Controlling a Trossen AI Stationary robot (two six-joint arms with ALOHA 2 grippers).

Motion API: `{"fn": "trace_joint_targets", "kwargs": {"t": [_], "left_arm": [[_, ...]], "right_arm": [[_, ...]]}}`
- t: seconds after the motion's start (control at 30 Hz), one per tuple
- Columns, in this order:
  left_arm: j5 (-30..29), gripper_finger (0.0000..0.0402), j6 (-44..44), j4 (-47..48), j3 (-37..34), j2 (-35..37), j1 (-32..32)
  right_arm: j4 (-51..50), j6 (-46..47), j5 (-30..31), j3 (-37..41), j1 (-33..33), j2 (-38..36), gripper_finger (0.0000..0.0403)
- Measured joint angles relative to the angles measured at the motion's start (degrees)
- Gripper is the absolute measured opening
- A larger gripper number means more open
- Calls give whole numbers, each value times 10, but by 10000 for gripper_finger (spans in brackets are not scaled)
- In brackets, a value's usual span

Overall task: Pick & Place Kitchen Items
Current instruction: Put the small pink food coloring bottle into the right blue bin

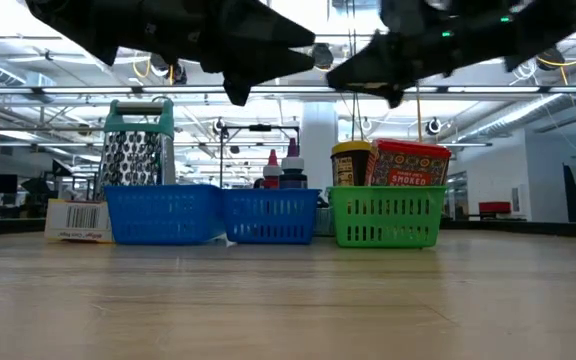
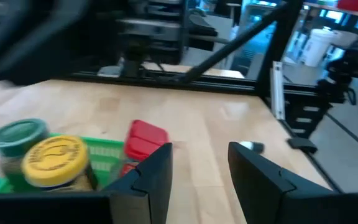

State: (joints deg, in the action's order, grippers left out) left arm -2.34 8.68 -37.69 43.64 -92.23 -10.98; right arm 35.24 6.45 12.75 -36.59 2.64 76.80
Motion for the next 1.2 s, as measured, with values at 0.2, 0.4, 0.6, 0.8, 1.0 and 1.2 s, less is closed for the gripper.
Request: {"fn": "trace_joint_targets", "kwargs": {"t": [0.2, 0.4, 0.6, 0.8, 1.0, 1.2], "left_arm": [[-1, 159, -12, 1, 0, 0, -23], [-1, 159, -22, 2, 0, 0, -41], [0, 159, -25, 8, 0, 0, -56], [-1, 159, -26, 6, 0, 0, -57], [-3, 159, -26, 6, 0, 0, -56], [-3, 159, -29, 6, 0, 0, -56]], "right_arm": [[1, -14, -42, -70, -29, 86, 45], [1, -16, -91, -135, -59, 156, 45], [-8, -28, -116, -170, -81, 204, 45], [1, -27, -130, -172, -97, 220, 45], [14, -31, -130, -173, -100, 220, 49], [27, -46, -129, -173, -100, 219, 80]]}}
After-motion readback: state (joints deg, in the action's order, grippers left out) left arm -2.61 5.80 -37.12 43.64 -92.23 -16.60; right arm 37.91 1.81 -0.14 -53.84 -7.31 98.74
